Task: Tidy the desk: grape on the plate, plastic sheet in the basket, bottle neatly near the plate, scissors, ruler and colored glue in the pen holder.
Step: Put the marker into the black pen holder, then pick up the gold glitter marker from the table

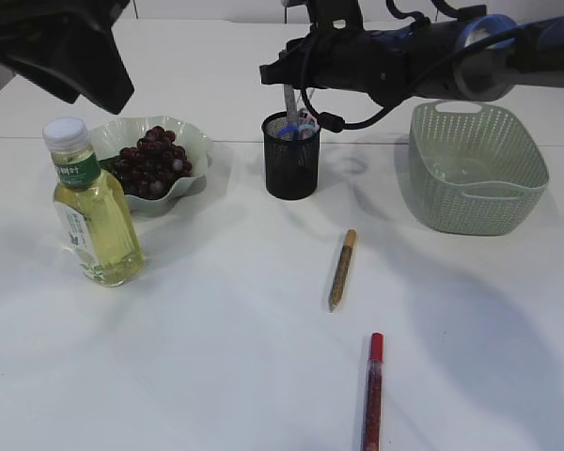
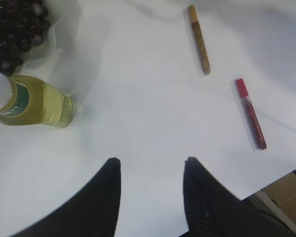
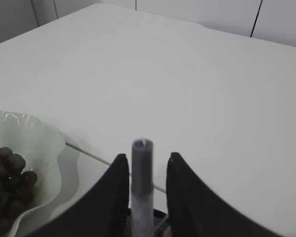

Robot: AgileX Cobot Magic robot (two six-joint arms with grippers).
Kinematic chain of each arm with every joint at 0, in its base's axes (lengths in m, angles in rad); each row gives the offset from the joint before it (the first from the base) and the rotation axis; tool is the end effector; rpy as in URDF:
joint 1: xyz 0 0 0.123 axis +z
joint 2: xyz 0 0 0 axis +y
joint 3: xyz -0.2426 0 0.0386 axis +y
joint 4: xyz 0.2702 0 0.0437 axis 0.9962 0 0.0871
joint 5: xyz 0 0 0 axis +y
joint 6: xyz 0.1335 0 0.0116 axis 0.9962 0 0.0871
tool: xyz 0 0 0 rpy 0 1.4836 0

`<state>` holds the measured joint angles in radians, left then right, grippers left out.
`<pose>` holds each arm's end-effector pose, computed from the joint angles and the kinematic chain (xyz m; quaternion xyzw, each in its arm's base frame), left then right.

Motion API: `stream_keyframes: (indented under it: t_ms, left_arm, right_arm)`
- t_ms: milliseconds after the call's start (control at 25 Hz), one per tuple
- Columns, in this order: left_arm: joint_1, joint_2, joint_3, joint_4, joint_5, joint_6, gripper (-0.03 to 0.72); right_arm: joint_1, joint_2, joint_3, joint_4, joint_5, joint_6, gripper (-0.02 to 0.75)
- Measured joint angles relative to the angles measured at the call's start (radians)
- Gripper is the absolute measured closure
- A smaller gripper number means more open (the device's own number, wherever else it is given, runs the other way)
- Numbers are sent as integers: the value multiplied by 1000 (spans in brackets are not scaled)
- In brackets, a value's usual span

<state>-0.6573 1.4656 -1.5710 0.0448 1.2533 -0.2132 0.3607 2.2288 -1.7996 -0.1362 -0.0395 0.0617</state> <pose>0.2745 -0.2047 0.3233 0.2144 0.9433 -0.0861 0.2381 0.5337 0.2021 0.1786 -0.1754 0.7864 0.0866 0.5860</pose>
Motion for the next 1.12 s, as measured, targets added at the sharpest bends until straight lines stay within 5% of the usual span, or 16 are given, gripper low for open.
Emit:
stream_keyframes:
  t_ms: [600,1120]
  left_arm:
    - [0,0,0,0,0,0,379]
    - [0,0,0,-5,0,0,379]
  right_arm:
    - [2,-60,-10,34,189,2,454]
    - [5,-166,-170,244,1094,4,454]
